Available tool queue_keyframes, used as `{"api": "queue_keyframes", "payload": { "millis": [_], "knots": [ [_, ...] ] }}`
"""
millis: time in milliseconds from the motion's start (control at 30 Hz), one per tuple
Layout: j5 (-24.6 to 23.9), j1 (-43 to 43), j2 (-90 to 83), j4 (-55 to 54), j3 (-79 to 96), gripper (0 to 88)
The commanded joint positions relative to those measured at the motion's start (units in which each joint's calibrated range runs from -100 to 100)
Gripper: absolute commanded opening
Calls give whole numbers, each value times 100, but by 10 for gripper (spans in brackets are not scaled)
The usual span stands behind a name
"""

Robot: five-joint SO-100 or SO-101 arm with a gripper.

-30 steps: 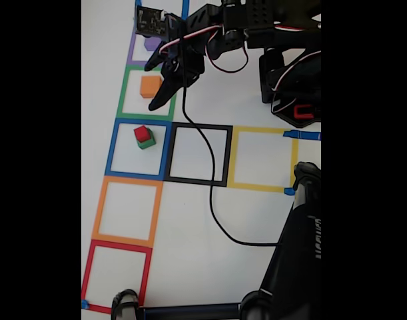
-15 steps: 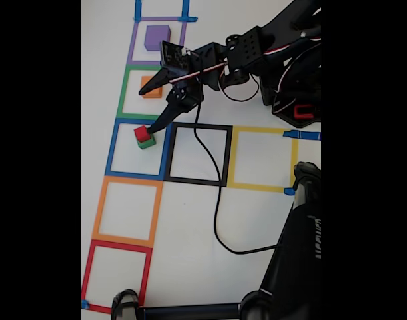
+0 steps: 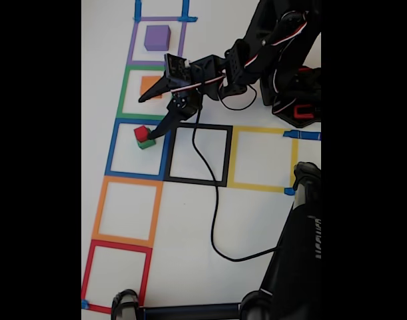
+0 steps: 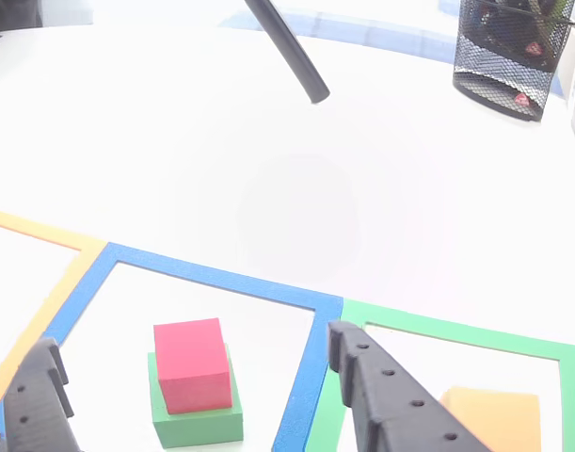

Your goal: Tower of hanoi

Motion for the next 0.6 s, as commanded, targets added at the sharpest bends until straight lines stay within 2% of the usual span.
{"api": "queue_keyframes", "payload": {
  "millis": [0, 200, 567],
  "knots": [
    [36, -114, 581, -696, -183, 339],
    [36, -229, 1566, -1425, -574, 339],
    [36, -344, 2615, -1846, -1347, 338]
  ]
}}
